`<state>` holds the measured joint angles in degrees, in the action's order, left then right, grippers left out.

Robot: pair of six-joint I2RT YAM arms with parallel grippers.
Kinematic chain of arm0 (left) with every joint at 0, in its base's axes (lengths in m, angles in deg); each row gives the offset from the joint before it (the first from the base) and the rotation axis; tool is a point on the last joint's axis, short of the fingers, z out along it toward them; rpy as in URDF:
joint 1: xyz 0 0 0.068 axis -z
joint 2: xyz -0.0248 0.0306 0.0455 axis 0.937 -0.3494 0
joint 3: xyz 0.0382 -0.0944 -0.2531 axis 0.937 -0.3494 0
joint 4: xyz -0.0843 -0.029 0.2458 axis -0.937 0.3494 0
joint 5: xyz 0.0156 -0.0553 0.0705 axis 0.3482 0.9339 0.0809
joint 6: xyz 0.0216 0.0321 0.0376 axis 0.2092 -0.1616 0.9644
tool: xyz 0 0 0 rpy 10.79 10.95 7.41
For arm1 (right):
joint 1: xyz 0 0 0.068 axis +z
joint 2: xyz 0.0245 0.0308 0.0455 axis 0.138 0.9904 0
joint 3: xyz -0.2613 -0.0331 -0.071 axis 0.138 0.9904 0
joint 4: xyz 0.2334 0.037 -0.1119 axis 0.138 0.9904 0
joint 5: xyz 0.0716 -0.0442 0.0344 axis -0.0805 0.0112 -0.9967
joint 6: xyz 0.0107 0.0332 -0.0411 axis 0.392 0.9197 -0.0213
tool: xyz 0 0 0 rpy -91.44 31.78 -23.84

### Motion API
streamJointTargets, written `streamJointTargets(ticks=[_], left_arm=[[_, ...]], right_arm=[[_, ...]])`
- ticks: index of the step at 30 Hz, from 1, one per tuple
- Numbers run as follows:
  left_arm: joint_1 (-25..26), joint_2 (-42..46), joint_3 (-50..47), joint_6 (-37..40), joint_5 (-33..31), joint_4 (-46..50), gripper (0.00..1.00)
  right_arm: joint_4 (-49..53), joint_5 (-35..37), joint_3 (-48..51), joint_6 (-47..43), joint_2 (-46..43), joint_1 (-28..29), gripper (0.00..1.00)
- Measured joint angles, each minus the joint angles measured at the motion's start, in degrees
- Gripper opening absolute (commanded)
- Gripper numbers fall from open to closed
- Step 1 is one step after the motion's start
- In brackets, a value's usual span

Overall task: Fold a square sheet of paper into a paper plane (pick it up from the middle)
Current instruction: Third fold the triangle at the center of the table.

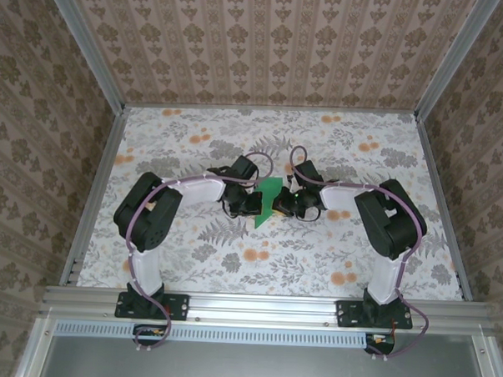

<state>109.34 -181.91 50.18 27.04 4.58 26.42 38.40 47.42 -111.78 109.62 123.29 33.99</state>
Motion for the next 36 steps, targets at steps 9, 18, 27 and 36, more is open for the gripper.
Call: streamJointTargets(ticks=[9,18,27,36], left_arm=[[0.35,5.03,0.15,-2.51,-5.27,2.56,0.36],[3.43,13.44,-7.10,-8.81,-3.82,-5.73,0.15],[4.00,8.26,-10.12,-12.66,-1.18,-11.91,0.11],[4.00,6.73,-12.02,-14.29,-1.01,-14.69,0.11]], right_arm=[[-0.17,0.68,0.20,2.23,0.07,0.09,0.07],[-0.42,0.81,0.31,4.52,0.07,0.09,0.07],[-0.44,0.83,0.33,5.40,0.07,0.09,0.07],[-0.44,0.83,0.33,5.64,0.09,0.09,0.07]])
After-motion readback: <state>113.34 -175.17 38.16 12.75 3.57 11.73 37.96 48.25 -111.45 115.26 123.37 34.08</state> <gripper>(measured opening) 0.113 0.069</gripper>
